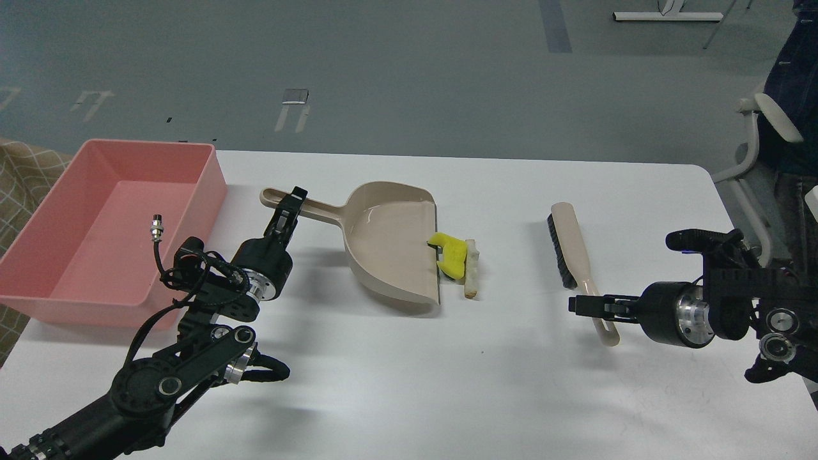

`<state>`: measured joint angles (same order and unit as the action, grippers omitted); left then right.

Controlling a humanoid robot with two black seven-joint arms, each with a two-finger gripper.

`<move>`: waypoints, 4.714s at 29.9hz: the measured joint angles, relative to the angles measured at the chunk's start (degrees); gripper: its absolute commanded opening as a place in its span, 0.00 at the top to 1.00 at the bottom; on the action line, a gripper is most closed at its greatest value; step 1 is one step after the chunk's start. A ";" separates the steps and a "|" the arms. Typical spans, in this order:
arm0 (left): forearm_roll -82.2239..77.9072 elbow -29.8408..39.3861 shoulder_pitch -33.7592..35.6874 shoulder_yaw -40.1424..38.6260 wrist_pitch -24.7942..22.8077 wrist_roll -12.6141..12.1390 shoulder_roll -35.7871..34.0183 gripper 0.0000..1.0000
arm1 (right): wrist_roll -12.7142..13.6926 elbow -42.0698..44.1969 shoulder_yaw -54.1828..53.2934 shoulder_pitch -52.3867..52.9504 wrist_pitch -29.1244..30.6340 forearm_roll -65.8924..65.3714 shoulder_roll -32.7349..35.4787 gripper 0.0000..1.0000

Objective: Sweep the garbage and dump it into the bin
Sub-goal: 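Grasp the brush handle with the right gripper and lift it, then sweep the yellow sponge into the dustpan with the brush, then lift the dustpan over the pink bin and tip it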

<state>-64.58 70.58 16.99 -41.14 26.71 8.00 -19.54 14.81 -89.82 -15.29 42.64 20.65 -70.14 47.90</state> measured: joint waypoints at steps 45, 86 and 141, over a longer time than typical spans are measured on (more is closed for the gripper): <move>-0.46 1.44 -3.39 0.26 -0.07 0.71 -3.38 1.00 | 1.79 -2.51 -0.07 -0.37 0.09 1.51 -7.35 1.00; 5.74 2.56 -5.89 -3.18 -0.43 1.93 1.04 1.00 | 2.07 2.63 -10.43 5.29 1.96 6.30 -19.79 1.00; -9.26 6.59 -31.32 -46.21 -8.25 9.76 -41.84 1.00 | -0.64 2.32 -13.37 -6.75 -1.00 8.79 0.86 1.00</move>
<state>-73.84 77.17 -14.32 -87.35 18.46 17.77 -61.38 14.17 -87.50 -28.66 35.90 19.65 -61.35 48.76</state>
